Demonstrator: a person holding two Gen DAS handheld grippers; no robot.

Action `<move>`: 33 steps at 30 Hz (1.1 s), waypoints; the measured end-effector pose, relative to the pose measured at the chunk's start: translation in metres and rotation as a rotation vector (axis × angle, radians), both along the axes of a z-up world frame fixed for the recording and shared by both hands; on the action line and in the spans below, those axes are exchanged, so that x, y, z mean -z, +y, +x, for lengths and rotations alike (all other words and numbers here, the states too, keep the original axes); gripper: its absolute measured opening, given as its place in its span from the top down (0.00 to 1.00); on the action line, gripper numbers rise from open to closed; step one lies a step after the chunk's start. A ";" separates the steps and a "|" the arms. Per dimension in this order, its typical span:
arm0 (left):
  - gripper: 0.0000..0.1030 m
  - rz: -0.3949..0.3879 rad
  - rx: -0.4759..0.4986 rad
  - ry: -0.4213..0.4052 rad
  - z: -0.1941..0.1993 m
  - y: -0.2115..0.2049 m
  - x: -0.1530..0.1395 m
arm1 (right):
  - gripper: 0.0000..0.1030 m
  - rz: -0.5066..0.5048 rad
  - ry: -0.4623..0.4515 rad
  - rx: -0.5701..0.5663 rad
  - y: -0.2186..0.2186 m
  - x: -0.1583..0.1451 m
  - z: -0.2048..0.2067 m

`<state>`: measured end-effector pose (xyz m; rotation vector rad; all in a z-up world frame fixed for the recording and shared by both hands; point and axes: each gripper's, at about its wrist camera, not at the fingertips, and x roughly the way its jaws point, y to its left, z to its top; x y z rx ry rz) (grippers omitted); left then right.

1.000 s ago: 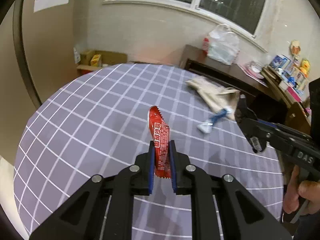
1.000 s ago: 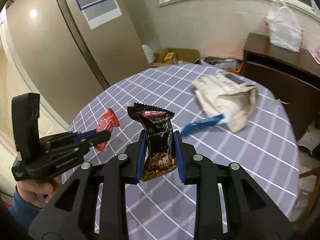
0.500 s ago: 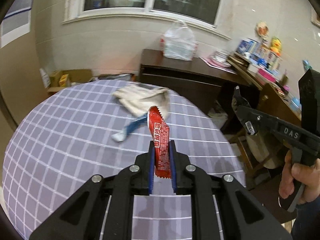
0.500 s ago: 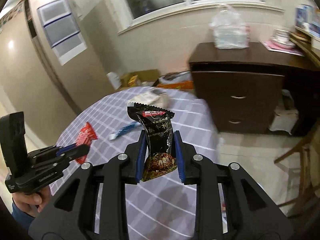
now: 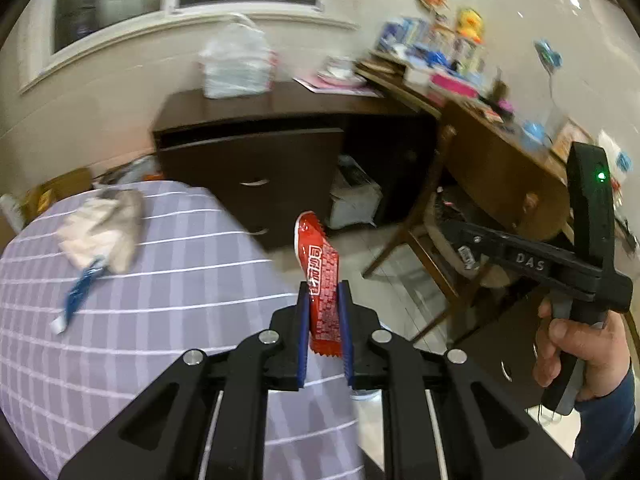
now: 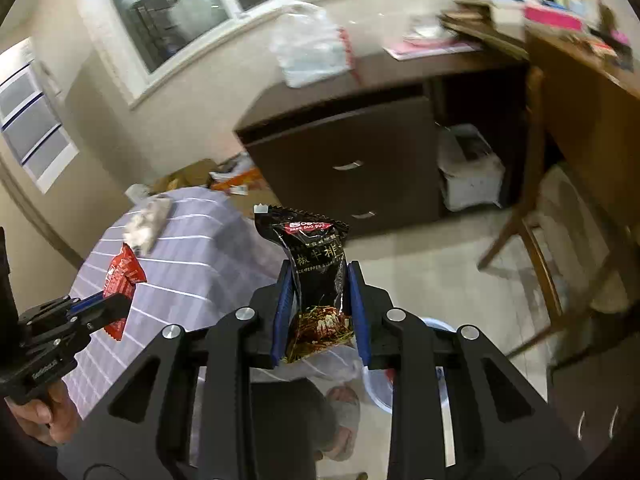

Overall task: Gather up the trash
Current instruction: 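Carry both packets over the blue wastebasket and open both tools to drop them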

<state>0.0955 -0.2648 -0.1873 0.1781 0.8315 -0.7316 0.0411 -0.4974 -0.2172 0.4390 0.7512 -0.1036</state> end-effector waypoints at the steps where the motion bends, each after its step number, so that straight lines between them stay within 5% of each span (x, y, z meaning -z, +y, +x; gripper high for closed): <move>1: 0.88 0.007 0.016 0.007 0.000 -0.010 0.003 | 0.74 0.006 0.009 0.013 -0.006 0.005 -0.003; 17: 0.86 0.184 0.175 0.195 0.011 -0.139 0.095 | 0.69 0.159 0.148 0.143 -0.071 0.092 -0.012; 18: 0.83 0.187 0.180 0.211 0.014 -0.142 0.100 | 0.66 0.171 0.153 0.148 -0.073 0.097 -0.011; 19: 0.77 0.185 0.188 0.234 0.016 -0.146 0.106 | 0.51 0.194 0.166 0.154 -0.077 0.105 -0.010; 21: 0.32 0.205 0.176 0.262 0.023 -0.152 0.117 | 0.33 0.226 0.175 0.169 -0.083 0.115 -0.010; 22: 0.24 0.216 0.148 0.250 0.026 -0.153 0.120 | 0.27 0.229 0.186 0.184 -0.085 0.119 -0.011; 26: 0.19 0.207 0.118 0.240 0.031 -0.148 0.113 | 0.08 0.243 0.201 0.230 -0.091 0.122 -0.018; 33: 0.12 0.150 0.075 0.146 0.028 -0.124 0.075 | 0.06 0.195 0.201 0.269 -0.088 0.108 -0.024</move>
